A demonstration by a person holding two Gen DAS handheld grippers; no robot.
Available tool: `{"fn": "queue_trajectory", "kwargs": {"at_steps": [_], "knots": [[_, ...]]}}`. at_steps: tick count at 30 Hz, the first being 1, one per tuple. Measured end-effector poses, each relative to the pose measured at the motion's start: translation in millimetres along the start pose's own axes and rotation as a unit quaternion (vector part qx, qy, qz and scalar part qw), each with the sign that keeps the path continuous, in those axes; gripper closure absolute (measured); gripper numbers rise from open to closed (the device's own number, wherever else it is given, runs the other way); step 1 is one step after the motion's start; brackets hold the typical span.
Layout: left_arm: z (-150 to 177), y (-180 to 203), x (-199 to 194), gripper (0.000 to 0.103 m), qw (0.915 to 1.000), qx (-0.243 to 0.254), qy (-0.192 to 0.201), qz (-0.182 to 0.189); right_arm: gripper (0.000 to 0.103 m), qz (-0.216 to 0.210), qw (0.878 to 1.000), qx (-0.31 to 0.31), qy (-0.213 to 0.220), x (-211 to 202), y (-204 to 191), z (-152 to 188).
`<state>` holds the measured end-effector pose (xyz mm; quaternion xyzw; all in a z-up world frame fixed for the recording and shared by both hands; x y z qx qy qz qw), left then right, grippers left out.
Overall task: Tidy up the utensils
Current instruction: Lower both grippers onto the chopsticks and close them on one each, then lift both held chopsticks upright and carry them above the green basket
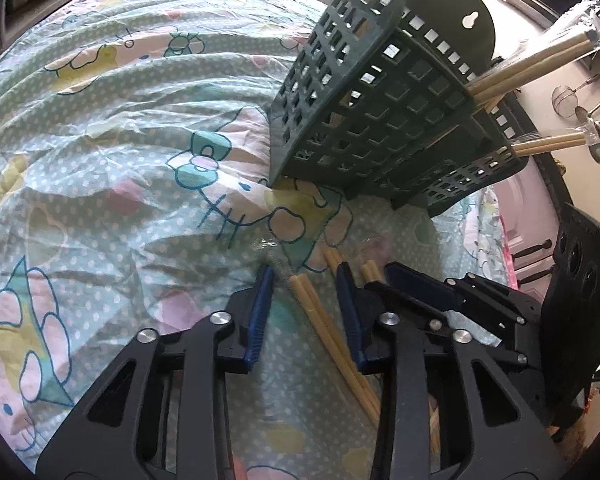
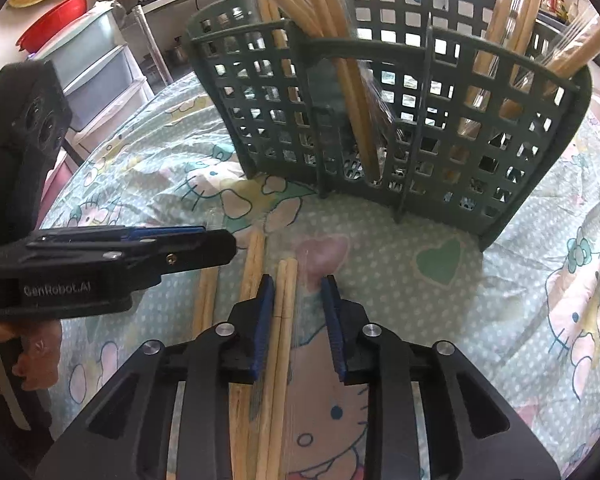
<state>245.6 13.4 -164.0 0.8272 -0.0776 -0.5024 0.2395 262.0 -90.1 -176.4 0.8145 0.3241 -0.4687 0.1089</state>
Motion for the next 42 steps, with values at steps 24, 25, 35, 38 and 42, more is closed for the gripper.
{"fn": "queue_trajectory", "kwargs": {"at_steps": [24, 25, 35, 38, 42], "knots": [[-16.0, -34.7, -36.0, 0.099, 0.9979, -0.031, 0.037, 0.044, 0.096, 0.009, 0.998, 0.021, 0.065, -51.5, 13.4, -12.3], [-17.7, -35.8, -41.9, 0.099, 0.9975, -0.031, 0.044, 0.045, 0.096, 0.009, 0.997, 0.019, 0.069, -53.9, 11.4, -13.6], [-32.7, -21.3, -101.4, 0.099, 0.9917, -0.004, 0.122, 0.039, 0.097, 0.005, 0.993, 0.004, 0.117, -85.4, -4.0, -31.9], [-33.3, -9.8, -111.7, 0.1, 0.9897, 0.005, 0.137, 0.041, 0.097, 0.003, 0.992, -0.001, 0.13, -98.7, -4.1, -34.8], [-35.4, 8.3, -124.9, 0.1, 0.9864, 0.02, 0.156, 0.049, 0.097, 0.005, 0.989, -0.01, 0.15, -114.2, -9.6, -40.3]]}}
Point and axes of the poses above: each gripper's, at about its wrist camera, not at the fingertips, and x roughly the way its jaws point, y to its right, z to its underside, the point moved 7 cm from there along x, roughly the way its jaws point, and after that the axes turned 3 degrees about -x, right-handed, at the moved point
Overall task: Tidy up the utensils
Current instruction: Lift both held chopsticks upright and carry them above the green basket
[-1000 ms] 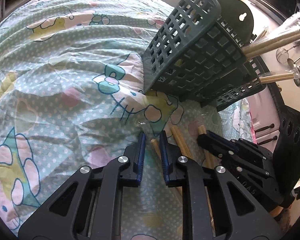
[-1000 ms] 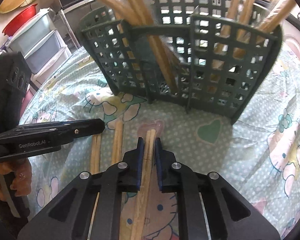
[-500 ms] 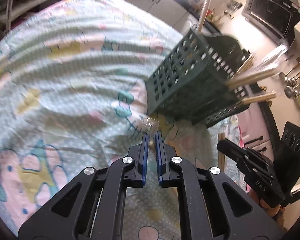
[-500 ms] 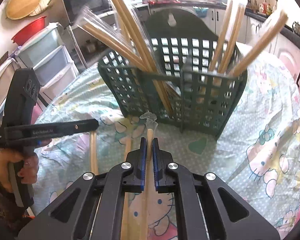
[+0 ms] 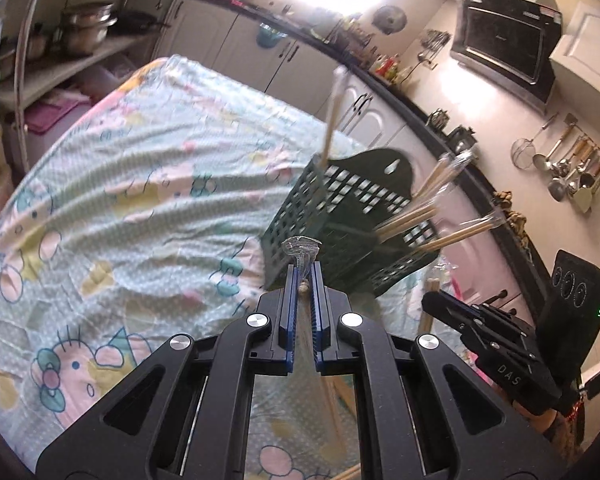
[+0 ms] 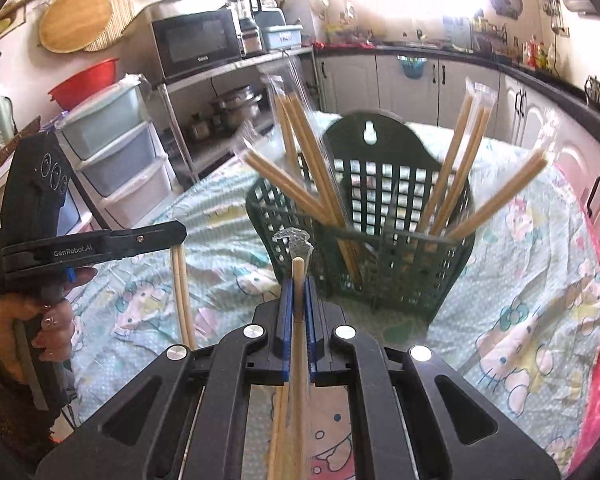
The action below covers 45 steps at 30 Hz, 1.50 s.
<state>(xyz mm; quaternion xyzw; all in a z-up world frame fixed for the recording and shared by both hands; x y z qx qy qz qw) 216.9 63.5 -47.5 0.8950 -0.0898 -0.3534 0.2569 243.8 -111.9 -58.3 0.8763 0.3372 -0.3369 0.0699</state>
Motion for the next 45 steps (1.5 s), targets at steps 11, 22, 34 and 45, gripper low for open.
{"fn": "queue_trajectory", "kwargs": {"at_steps": [11, 22, 34, 45], "knots": [[-24.7, 47.3, -38.0, 0.1, 0.9969, 0.048, 0.057, 0.025, 0.097, 0.006, 0.998, -0.011, 0.063, -43.8, -2.8, -27.6], [-44.5, 83.6, -58.0, 0.1, 0.9911, 0.09, 0.092, 0.035, 0.097, 0.025, 0.993, -0.014, 0.112, -76.3, 1.5, -44.8], [-75.6, 105.7, -72.6, 0.1, 0.9843, 0.123, 0.123, 0.027, 0.097, 0.044, 0.984, -0.021, 0.169, -111.3, 11.2, -81.6], [-112.2, 126.6, -89.4, 0.1, 0.9747, 0.149, 0.165, 0.021, 0.097, 0.067, 0.971, -0.032, 0.227, -138.7, 18.6, -126.7]]}}
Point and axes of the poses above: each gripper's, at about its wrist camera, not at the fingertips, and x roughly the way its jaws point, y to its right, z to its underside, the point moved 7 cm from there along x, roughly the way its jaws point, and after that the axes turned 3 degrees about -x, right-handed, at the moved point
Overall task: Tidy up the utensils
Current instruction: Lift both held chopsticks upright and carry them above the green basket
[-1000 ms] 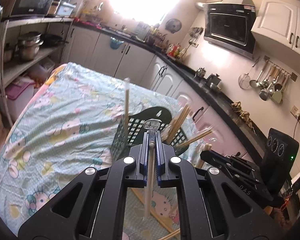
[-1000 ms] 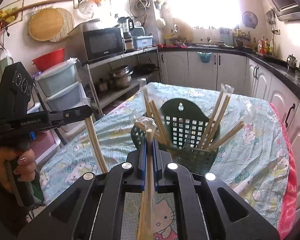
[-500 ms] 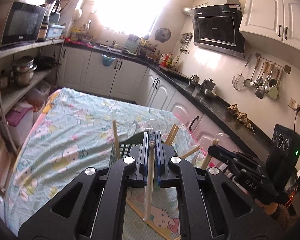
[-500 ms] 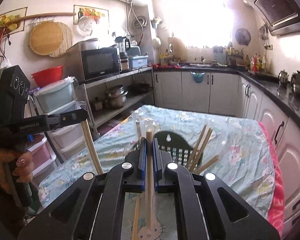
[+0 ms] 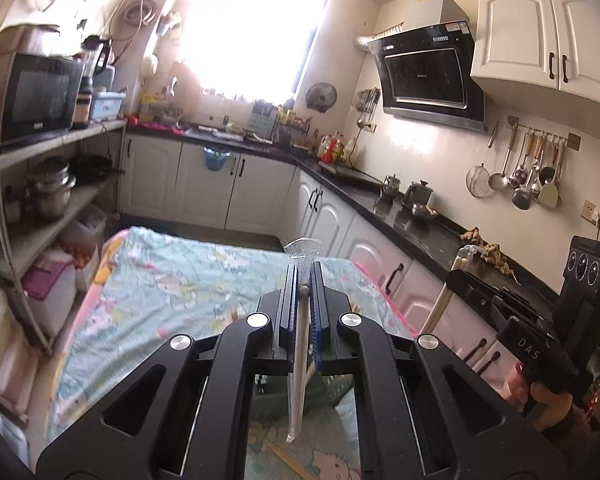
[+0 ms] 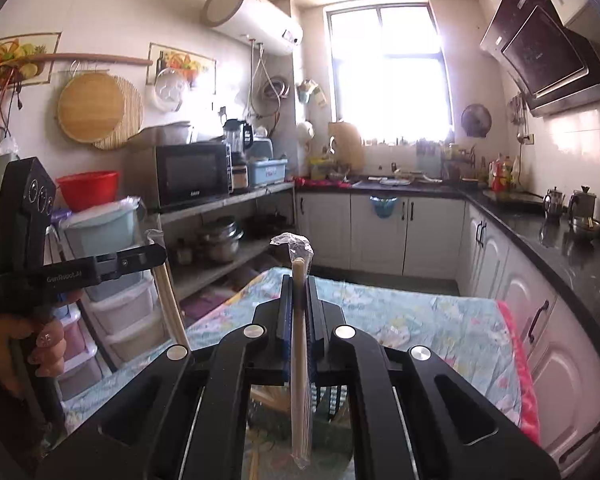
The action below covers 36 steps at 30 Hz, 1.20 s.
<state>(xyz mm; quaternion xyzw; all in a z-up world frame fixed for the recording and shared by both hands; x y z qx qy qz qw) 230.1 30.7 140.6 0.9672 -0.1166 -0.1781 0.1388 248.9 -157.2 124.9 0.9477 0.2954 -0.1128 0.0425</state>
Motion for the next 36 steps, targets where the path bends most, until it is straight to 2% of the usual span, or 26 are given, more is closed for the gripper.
{"fn": "queue_trajectory", "kwargs": {"at_steps": [8, 13, 25, 36], "knots": [[-28.1, 8.7, 4.7, 0.1, 0.9986, 0.03, 0.039, -0.021, 0.097, 0.011, 0.999, 0.01, 0.039, 2.5, 14.6, -26.4], [-29.3, 2.1, 20.1, 0.1, 0.9982, 0.027, 0.041, -0.035, 0.097, 0.027, 0.998, 0.006, 0.056, 8.9, 24.6, -32.2], [-1.1, -22.7, 57.7, 0.1, 0.9964, 0.028, 0.043, -0.067, 0.097, 0.05, 0.997, 0.016, 0.054, 51.5, 41.8, 3.7], [24.6, -30.7, 74.6, 0.1, 0.9974, 0.018, 0.038, -0.058, 0.097, 0.056, 0.997, 0.011, 0.042, 80.3, 32.3, 44.0]]}}
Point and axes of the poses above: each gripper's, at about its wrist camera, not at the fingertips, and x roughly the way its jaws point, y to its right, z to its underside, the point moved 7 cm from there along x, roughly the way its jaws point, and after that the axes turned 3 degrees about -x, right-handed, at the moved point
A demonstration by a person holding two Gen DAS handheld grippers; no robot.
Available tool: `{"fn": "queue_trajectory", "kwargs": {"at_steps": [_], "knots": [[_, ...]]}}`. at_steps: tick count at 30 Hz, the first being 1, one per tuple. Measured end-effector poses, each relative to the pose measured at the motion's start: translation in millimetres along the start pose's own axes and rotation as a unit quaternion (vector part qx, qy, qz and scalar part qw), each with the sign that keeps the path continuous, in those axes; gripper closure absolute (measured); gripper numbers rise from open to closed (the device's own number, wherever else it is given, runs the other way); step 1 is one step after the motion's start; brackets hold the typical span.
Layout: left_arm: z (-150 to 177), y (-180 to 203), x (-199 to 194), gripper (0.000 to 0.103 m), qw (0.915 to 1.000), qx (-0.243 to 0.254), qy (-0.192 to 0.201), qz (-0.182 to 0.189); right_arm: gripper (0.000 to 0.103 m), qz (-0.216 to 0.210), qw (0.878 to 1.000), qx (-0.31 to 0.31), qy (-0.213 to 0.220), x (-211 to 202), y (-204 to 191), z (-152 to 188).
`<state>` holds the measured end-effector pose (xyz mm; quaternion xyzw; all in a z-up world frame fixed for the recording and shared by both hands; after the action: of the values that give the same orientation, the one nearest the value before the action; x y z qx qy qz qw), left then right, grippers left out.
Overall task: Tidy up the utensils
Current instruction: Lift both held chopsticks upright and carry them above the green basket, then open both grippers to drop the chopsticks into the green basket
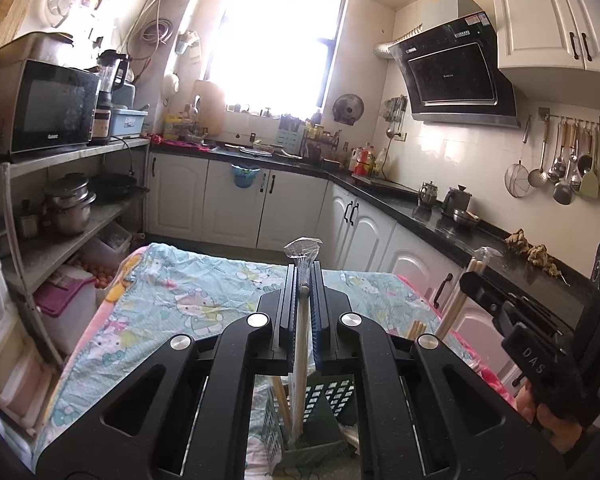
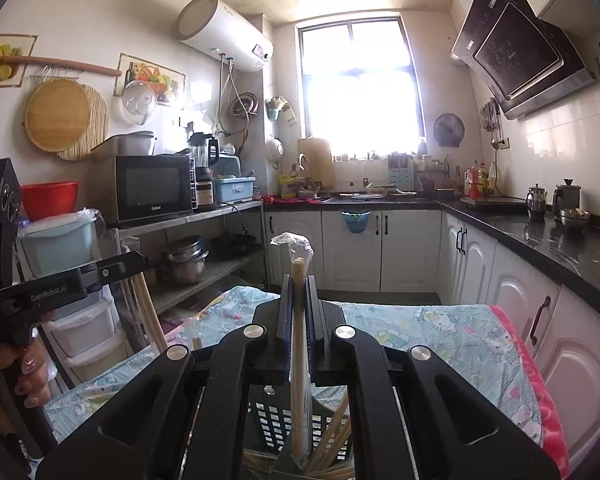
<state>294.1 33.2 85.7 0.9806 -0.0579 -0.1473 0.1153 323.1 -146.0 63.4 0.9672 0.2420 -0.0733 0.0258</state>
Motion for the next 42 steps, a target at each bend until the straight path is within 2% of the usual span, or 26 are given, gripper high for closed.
{"fn": "queue_trajectory", "kwargs": {"at_steps": [22, 25, 32, 35, 40, 42], "knots": [[40.9, 5.3, 13.2, 0.1, 0.9989, -0.005, -0.042, 0.022, 0.096, -0.003, 0.999, -0.001, -0.049, 11.8, -9.0, 37.7], [43.7, 5.0, 13.6, 0.099, 0.9986, -0.004, -0.048, 0.022, 0.087, -0.004, 0.998, 0.004, -0.059, 11.6, -6.6, 41.0], [45.7, 0.0, 9.6, 0.086, 0.9983, -0.01, -0.054, 0.017, 0.077, -0.01, 0.998, 0.009, -0.065, 5.5, -4.6, 41.0], [45.5, -3.4, 6.4, 0.074, 0.9982, -0.015, -0.057, 0.014, 0.071, -0.012, 0.998, 0.009, -0.065, 1.4, -4.5, 40.4], [42.2, -7.2, -2.9, 0.061, 0.9984, -0.023, -0.051, 0.01, 0.064, -0.013, 0.998, 0.007, -0.064, -5.6, -6.0, 38.1], [39.8, -10.0, -7.7, 0.051, 0.9985, -0.028, -0.047, 0.006, 0.06, -0.015, 0.998, 0.005, -0.063, -9.6, -6.8, 37.0]]}}
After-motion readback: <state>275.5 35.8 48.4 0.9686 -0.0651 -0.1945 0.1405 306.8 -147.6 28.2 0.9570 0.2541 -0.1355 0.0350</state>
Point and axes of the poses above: each gripper's, at about its wrist camera, not at the fingertips, and x roughly the way its jaws point, y to its right, z to its underside, the point moved 7 cm from there along x, roughly the way its jaws point, and after that the axes turned 3 degrees about -x, right-handed, at the moved point
